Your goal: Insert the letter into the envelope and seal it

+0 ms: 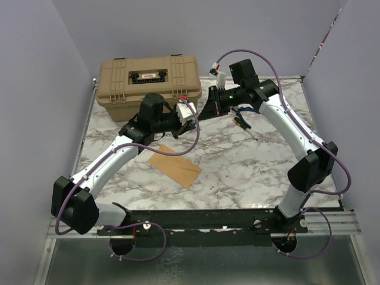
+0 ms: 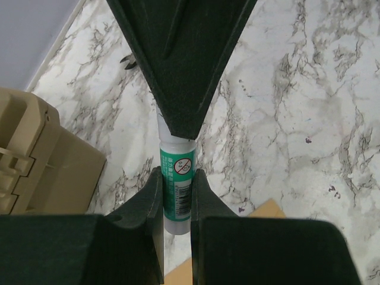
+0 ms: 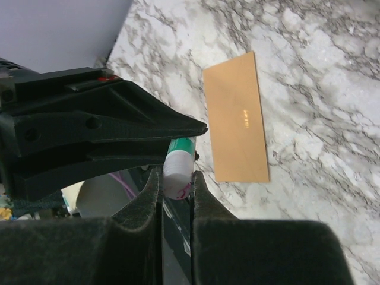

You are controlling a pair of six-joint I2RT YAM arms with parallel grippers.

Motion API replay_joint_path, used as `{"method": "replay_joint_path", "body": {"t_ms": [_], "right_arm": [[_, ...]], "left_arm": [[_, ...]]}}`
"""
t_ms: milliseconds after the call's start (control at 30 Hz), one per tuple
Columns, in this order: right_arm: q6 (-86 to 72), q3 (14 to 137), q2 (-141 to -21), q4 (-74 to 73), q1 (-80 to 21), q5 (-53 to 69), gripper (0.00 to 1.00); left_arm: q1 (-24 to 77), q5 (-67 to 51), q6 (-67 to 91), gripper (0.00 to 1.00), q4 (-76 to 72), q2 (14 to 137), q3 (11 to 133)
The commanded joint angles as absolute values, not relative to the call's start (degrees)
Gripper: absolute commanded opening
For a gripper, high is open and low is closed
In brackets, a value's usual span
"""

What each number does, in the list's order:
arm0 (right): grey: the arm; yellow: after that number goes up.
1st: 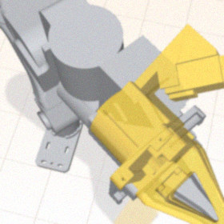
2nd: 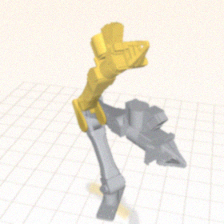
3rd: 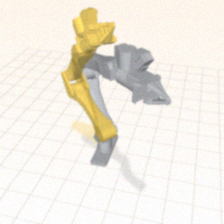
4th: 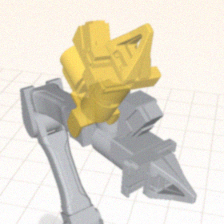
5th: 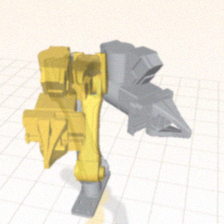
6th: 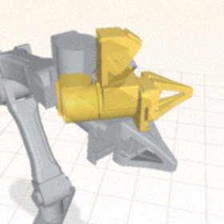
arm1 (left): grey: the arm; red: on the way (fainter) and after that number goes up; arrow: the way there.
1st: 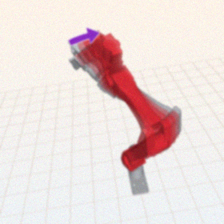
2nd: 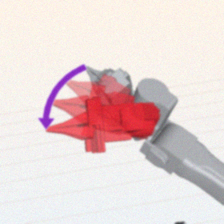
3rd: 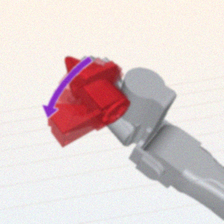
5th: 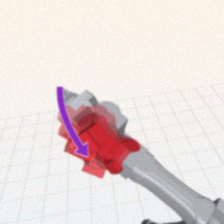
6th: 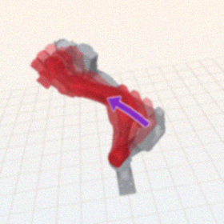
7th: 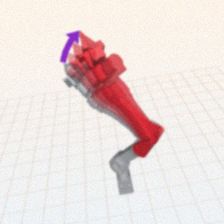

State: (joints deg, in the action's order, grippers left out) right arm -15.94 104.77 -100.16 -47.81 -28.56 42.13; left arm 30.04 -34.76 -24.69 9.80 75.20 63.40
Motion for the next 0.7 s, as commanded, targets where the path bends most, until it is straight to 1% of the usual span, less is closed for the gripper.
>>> {"method": "replay_joint_path", "body": {"t_ms": [0, 167, 300, 467, 667], "right_arm": [[-15.69, 105.85, -102.45, -55.22, -33.25, 41.27, 0.0], [-16.24, 104.67, -102.83, -56.04, -34.37, 38.32, 0.0], [-17.75, 102.52, -102.39, -53.77, -35.13, 38.04, 0.0], [-20.03, 99.75, -101.49, -51.31, -35.55, 41.95, 0.0], [-25.29, 91.55, -97.8, -46.27, -35.7, 47.8, 0.0]], "left_arm": [[32.99, -35.16, -28.39, 0.0, 4.08, 76.48, 67.67], [33.35, -33.09, -28.56, 0.0, 3.65, 77.66, 69.67], [33.48, -33.4, -27.21, 0.0, 1.13, 78.13, 69.95], [33.82, -34.45, -25.91, 0.0, -4.5, 77.2, 69.1], [34.84, -37.82, -24.98, 0.0, -8.68, 76.89, 71.5]]}}
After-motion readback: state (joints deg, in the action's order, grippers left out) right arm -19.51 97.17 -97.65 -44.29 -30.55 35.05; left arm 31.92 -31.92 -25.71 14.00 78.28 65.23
